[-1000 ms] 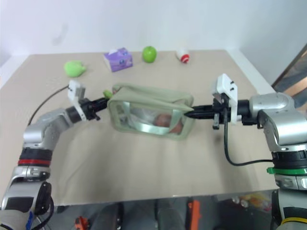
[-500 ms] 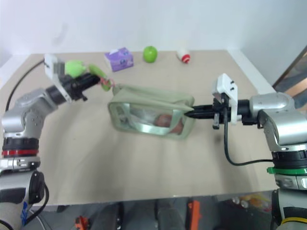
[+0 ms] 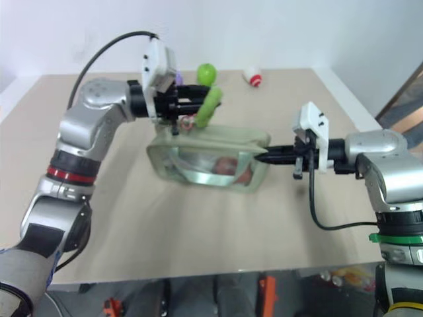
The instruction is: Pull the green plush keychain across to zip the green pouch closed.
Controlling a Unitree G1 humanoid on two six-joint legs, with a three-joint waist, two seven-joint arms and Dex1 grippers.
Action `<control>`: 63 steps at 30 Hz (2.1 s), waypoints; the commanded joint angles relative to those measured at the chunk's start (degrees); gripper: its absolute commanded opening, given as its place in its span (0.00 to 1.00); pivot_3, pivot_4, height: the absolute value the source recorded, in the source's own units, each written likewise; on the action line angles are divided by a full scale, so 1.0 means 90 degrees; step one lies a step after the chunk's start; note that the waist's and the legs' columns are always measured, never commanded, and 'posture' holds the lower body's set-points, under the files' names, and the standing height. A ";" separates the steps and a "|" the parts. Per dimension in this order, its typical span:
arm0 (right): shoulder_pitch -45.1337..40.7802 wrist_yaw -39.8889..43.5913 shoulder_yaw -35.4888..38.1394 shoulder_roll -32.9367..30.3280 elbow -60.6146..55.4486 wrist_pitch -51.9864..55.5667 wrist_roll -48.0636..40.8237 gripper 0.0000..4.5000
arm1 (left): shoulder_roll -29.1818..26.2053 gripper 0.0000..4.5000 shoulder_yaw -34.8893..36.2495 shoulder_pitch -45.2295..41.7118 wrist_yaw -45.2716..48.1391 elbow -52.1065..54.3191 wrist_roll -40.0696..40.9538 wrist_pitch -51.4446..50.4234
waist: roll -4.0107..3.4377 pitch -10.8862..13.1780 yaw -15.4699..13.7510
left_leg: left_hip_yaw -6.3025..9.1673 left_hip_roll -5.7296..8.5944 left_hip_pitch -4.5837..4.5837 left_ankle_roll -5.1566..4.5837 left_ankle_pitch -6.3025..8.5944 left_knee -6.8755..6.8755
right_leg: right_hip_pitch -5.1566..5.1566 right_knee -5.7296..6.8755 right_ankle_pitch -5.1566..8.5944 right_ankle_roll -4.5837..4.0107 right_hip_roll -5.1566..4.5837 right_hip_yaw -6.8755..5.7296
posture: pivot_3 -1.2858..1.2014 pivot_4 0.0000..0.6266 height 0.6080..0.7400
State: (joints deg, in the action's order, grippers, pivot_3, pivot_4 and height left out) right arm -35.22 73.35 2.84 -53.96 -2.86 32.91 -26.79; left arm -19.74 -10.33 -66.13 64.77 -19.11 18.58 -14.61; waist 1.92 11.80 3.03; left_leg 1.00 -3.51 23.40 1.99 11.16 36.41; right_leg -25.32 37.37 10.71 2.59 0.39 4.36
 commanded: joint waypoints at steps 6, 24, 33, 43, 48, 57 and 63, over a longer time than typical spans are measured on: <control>0.0130 -0.0127 0.0304 -0.0058 -0.0489 0.0114 -0.0250 0.00 | 0.0520 0.23 -0.0406 -0.0554 0.0769 -0.0590 -0.0434 0.0753 | -0.0001 0.0000 0.0019 | 0.0000 0.0003 -0.0003 -0.0006 0.0004 -0.0001 | -0.0001 -0.0002 0.0001 -0.0001 0.0004 0.0011 | 0.52 0.24 1.00; -0.0073 -0.0063 0.0201 -0.0001 -0.0337 0.0119 -0.0249 0.00 | 0.0671 0.23 -0.1433 -0.2303 -0.1116 -0.4096 -0.3642 0.3918 | 0.0000 0.0000 -0.0013 | -0.0009 0.0077 0.0016 -0.0007 0.0004 0.0002 | 0.0000 -0.0003 0.0034 0.0047 0.0009 0.0151 | 0.52 0.24 1.00; -0.0214 -0.0032 0.0121 0.0041 -0.0264 0.0113 -0.0224 0.00 | 0.1396 0.23 -0.1040 -0.2559 0.0367 -0.3993 -0.2880 0.3816 | 0.0000 0.0000 -0.0017 | -0.0009 0.0084 0.0033 -0.0015 0.0008 0.0002 | -0.0007 -0.0003 0.0032 0.0075 0.0011 0.0163 | 0.52 0.24 1.00; -0.0178 -0.0078 0.0134 0.0041 -0.0331 0.0160 -0.0261 0.00 | 0.1633 0.23 -0.0850 -0.2856 -0.0044 -0.4310 -0.3041 0.3799 | -0.0002 0.0001 0.0080 | 0.0004 0.0095 0.0045 -0.0021 0.0011 0.0007 | -0.0012 -0.0006 0.0035 0.0090 0.0022 0.0189 | 0.52 0.24 1.00; -0.0119 -0.0098 0.0165 0.0021 -0.0344 0.0171 -0.0276 0.00 | 0.1425 0.23 -0.0566 -0.2705 0.0171 -0.4159 -0.2707 0.3435 | -0.0002 0.0001 0.0130 | 0.0003 0.0095 0.0046 -0.0021 0.0011 0.0007 | -0.0012 -0.0005 0.0033 0.0093 0.0022 0.0191 | 0.52 0.24 1.00; -0.0197 -0.0079 0.0086 0.0073 -0.0252 0.0168 -0.0258 0.00 | 0.1043 0.61 -0.0102 -0.2315 0.0335 -0.3570 -0.2247 0.2310 | -0.0003 0.0000 0.0137 | 0.0005 0.0095 0.0047 -0.0021 0.0011 0.0008 | -0.0012 -0.0004 0.0033 0.0094 0.0022 0.0189 | 0.52 0.24 1.00; -0.0305 -0.0047 -0.0020 0.0175 -0.0196 0.0161 -0.0235 0.00 | 0.0523 0.82 0.0228 -0.2045 0.0630 -0.2774 -0.1818 0.1698 | -0.0004 0.0000 0.0152 | 0.0005 0.0094 0.0044 -0.0021 0.0011 0.0007 | -0.0012 -0.0004 0.0032 0.0095 0.0024 0.0189 | 0.52 0.24 1.00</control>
State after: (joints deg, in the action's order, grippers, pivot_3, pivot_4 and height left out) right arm -36.38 72.47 2.22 -52.45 -4.13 34.72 -27.93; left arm -13.39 -10.16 -84.62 69.85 -47.43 0.67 1.83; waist 1.88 11.80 4.40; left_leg 1.04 -2.67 23.78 1.80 11.26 36.46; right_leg -25.42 37.35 11.00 3.44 0.61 6.06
